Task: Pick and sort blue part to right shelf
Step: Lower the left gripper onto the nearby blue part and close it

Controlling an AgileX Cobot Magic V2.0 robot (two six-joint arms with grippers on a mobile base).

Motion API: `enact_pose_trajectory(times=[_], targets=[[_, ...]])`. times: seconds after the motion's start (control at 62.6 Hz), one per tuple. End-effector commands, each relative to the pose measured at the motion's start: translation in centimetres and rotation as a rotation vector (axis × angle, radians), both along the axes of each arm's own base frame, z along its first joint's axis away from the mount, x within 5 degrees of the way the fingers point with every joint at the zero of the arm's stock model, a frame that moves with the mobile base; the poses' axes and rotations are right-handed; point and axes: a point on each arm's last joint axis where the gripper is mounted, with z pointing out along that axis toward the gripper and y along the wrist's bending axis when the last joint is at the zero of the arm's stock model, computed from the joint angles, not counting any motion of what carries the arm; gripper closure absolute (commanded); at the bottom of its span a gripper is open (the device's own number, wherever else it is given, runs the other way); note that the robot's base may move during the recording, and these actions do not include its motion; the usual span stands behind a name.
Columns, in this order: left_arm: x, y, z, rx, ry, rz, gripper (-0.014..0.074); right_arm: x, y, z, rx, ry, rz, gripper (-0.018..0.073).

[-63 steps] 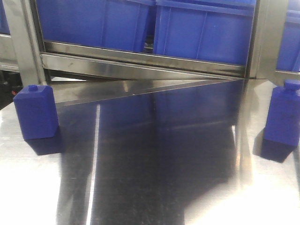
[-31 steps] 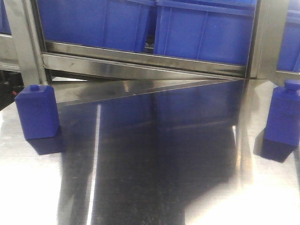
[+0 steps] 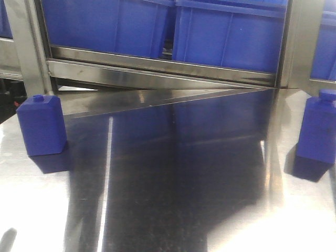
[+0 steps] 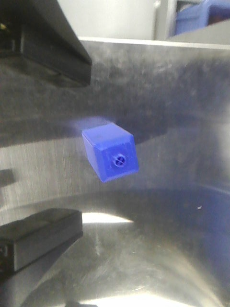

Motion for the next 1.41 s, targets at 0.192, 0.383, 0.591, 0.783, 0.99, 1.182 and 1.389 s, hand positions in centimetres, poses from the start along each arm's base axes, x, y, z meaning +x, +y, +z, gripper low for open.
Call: enact_pose_trajectory(times=[0.192,0.383,0.591,0.783,0.99,1.182,1.389], targets=[[4.6,-4.4,1.8,0.001,0.079,-0.135,0.002,-0.4,0.0,1.7,-0.007,-0.134,-0.004,0.0503],[6.9,-6.0,-0.4,0.214,0.269,0.03,0.0023,-0.4,0.0,1.7,-0.007,-0.134,-0.004,0.0503],[9.1,-7.3,-2.8,0.169,0.354,0.123,0.0022,-0.4,0.0,1.7,-0.007,-0.134,-0.004,0.0503],[10.4,-8.2,-4.5,0.114,0.372,0.126,0.0022,-0.4,0.0,1.7,-0.007,-0.134,-0.004,0.0503],[11.5,-8.4,-6.0,0.132,0.379,0.129,0.0023,-0.4,0.0,1.7,-0.007,-0.134,-0.004,0.0503],[12.1,-8.7,-7.6,0.152,0.419,0.127,0.0023,-0.4,0.0,1.7,-0.007,-0.134,-0.004,0.0503],[12.2,-8.7,-7.9,0.154,0.425,0.128,0.0118,-0.4,0.0,1.7,-0.007,-0.134,-0.004,0.0503]])
